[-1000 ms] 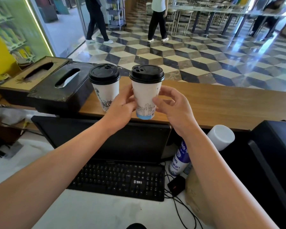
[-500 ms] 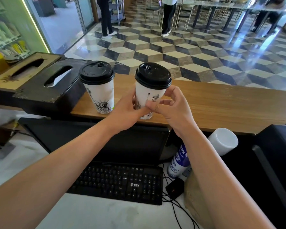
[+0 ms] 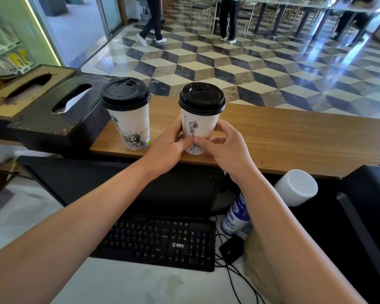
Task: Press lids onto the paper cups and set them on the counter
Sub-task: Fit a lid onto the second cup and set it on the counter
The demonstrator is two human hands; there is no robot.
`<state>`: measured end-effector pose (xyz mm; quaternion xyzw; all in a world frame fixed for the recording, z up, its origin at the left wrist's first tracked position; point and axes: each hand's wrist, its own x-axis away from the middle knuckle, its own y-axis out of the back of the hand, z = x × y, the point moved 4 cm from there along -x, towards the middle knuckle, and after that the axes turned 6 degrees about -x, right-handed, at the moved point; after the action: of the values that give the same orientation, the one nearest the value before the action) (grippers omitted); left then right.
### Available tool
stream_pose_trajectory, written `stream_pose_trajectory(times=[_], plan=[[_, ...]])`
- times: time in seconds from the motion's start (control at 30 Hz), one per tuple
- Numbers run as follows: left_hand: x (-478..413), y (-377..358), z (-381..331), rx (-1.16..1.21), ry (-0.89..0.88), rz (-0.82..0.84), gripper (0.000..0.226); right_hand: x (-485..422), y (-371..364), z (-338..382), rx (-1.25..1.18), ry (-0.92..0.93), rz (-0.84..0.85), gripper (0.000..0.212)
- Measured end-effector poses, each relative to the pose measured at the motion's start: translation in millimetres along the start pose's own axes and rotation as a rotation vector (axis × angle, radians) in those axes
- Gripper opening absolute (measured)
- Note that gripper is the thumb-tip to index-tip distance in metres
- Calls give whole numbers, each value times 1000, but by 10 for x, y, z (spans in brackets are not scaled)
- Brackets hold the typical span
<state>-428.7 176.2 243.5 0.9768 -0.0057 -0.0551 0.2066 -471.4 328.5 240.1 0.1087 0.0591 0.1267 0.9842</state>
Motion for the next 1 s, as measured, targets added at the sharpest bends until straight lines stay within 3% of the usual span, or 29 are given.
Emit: stream_pose_trajectory(times=[0.67, 1.0], plan=[[187, 3, -76, -20, 61, -51, 41, 195, -25, 92, 117, -90, -26, 54], [389, 15, -178, -119, 200, -80, 40, 321, -163, 81, 221, -144, -78, 35]])
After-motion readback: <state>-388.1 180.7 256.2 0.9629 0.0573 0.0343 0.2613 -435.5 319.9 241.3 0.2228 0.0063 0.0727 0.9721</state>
